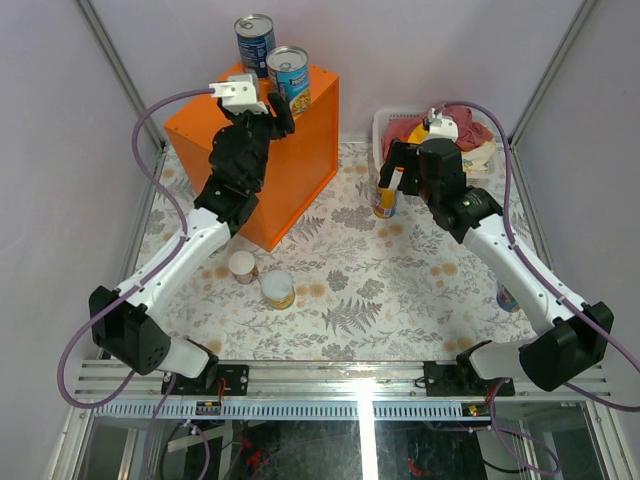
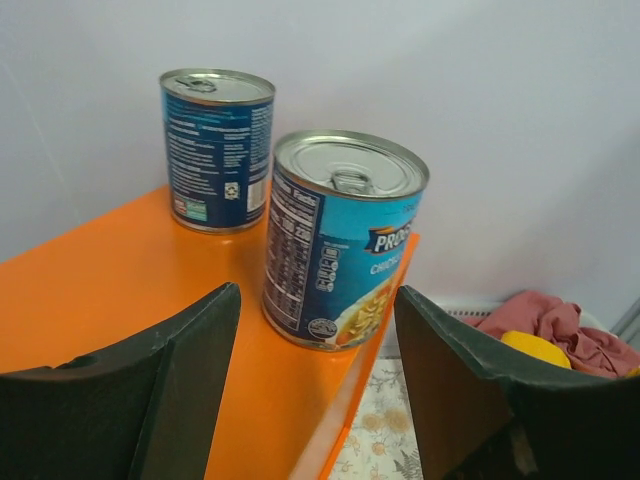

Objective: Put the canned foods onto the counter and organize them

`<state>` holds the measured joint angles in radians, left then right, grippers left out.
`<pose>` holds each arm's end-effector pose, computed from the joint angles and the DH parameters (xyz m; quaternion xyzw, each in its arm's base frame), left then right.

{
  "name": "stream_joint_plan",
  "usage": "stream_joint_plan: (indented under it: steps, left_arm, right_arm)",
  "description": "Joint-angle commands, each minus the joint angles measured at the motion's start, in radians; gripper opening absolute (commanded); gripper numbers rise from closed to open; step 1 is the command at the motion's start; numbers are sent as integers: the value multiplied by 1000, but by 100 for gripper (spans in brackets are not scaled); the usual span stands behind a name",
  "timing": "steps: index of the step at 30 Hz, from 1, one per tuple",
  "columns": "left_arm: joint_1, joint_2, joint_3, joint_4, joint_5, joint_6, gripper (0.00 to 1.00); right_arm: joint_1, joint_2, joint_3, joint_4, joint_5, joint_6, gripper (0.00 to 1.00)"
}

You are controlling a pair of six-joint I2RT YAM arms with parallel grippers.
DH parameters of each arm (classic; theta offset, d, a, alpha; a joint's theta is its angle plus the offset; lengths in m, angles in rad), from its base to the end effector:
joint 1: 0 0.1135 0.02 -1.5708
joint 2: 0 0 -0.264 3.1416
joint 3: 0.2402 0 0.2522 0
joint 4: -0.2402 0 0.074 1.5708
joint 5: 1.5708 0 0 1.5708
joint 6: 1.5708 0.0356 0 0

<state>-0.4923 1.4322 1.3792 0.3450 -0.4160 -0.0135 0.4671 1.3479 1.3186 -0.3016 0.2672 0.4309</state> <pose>0.3006 -0.1449 0.4526 -0.0225 0.6065 -0.0772 0.7910 0.2817 0.1315 0.3886 0.0628 0.8079 0.1523 0.5658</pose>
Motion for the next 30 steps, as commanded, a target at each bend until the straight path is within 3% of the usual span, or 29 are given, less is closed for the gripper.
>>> stream_joint_plan:
  steps: [1, 18, 30]
  left_arm:
    - [-5, 25, 18, 69, 44, 30, 62]
    - [-3, 246, 269, -37, -18, 5, 60]
    - [11, 321, 340, -53, -27, 10, 59]
  right_arm:
    - [-8, -45, -9, 46, -10, 7, 99]
    - [-9, -61, -32, 58, 0, 3, 99]
    - [-11, -57, -37, 63, 0, 5, 99]
